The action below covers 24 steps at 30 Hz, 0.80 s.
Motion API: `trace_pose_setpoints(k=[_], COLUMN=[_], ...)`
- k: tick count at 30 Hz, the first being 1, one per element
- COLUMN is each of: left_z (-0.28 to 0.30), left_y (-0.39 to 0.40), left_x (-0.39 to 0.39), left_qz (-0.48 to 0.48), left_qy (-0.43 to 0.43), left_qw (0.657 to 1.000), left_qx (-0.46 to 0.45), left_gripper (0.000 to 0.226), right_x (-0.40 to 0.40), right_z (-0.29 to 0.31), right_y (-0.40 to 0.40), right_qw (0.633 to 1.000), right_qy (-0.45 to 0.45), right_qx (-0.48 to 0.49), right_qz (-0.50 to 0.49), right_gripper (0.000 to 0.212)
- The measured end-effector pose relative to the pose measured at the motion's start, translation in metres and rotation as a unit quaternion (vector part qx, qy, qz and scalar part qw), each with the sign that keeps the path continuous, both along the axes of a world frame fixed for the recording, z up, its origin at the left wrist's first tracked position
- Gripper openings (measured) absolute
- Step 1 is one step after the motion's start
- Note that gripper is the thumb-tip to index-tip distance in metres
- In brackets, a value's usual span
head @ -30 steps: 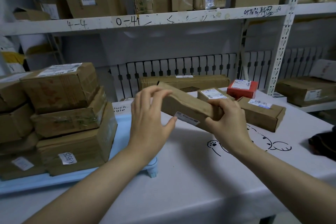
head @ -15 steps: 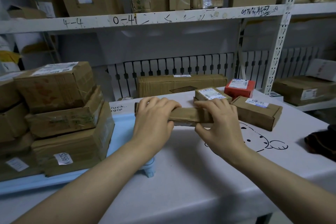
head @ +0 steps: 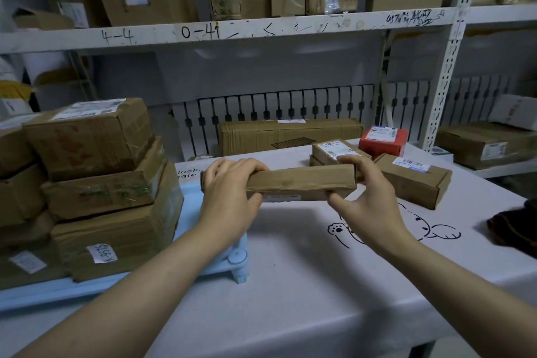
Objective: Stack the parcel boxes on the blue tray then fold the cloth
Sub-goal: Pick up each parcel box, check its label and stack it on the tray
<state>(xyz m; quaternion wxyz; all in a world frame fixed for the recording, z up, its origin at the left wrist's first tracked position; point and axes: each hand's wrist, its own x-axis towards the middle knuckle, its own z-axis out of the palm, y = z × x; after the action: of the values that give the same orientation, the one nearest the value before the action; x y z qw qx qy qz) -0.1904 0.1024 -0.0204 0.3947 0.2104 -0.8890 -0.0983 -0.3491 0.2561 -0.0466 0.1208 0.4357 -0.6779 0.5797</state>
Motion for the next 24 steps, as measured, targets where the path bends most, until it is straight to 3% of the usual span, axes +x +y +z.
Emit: trace_pose_setpoints(k=[7,13,16,20,24], left_z=[0.004,0.006,0.007,0.006,0.006], left_y=[0.004,0.016,0.011,0.004,0.007], left_x=[-0.005,-0.012,-0.01,0.0,0.004], left_qz=[-0.016,-0.064,-0.072,-0.087,-0.122], left_qy=[0.004,0.02,0.042,0.085,0.135], left_qw=[0.997,0.996,0.997,0.98,0.943], left_qx=[-0.071,-0.063,0.002,0.155,0.279], left_gripper=[0.048,0.048,0.04,0.037,0.044], right_x=[0.012,0.027,0.025,0.013,0.005], right_z=[0.013,0.02,0.02,0.017,0.01], right_y=[-0.004,-0.012,-0.009,-0.002,0.002], right_qw=[0.993,0.981,0.978,0.993,0.999], right_qy=[0.117,0.194,0.207,0.114,0.04], right_qx=[-0.016,-0.001,0.016,0.021,0.036], right_qz=[-0.017,-0.011,-0.023,-0.037,0.007], right_gripper=[0.035,0.036,0.052,0.077,0.054])
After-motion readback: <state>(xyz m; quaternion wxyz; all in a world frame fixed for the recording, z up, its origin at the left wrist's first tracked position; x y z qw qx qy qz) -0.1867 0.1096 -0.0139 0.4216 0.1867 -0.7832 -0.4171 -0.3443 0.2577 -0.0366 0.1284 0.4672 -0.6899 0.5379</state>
